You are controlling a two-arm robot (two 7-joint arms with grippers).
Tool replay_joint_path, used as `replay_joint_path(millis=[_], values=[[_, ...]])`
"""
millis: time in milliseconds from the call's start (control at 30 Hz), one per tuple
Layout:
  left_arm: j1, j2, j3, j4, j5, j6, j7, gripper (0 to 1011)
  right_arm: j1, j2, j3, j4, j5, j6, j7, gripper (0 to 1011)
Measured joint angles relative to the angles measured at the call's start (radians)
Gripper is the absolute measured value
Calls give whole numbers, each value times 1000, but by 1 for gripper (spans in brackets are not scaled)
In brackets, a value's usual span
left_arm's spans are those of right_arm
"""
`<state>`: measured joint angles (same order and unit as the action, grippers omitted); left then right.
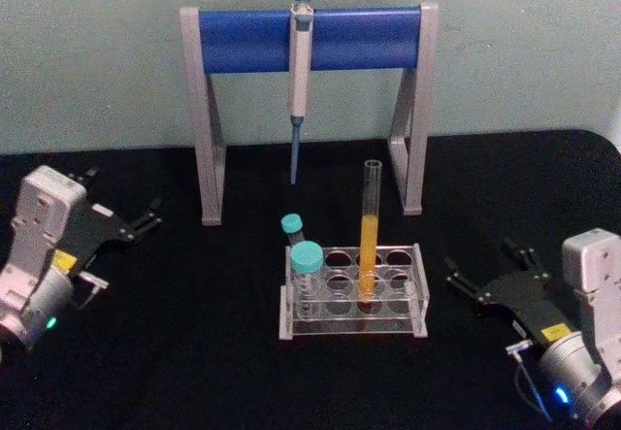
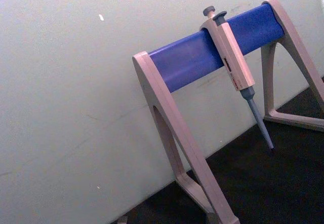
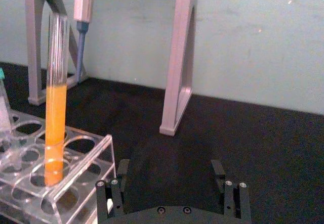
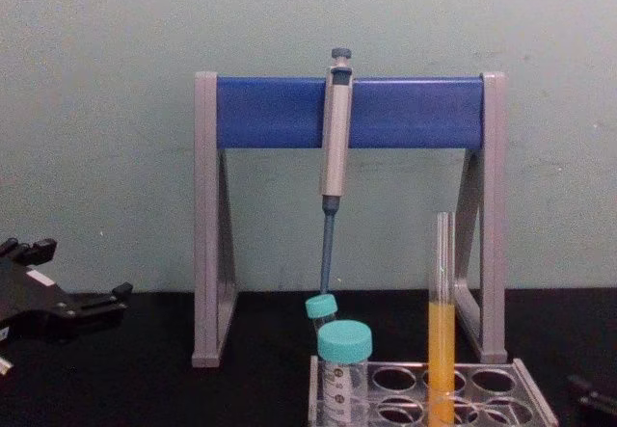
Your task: Pick up the test tube from the test tube rack, shake it, then place it back into the test tube rack.
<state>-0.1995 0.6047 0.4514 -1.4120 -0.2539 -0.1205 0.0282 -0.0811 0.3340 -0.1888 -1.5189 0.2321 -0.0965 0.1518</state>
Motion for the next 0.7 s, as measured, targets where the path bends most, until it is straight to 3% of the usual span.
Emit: replay_joint_path(millis=[333,700], values=[[0,0,0,0,0,0,0,1001,15,-22,-1,36,-23,16,31,1000],[0,0,0,0,0,0,0,1001,13,-20,-1,32,-22,15,30,1000]])
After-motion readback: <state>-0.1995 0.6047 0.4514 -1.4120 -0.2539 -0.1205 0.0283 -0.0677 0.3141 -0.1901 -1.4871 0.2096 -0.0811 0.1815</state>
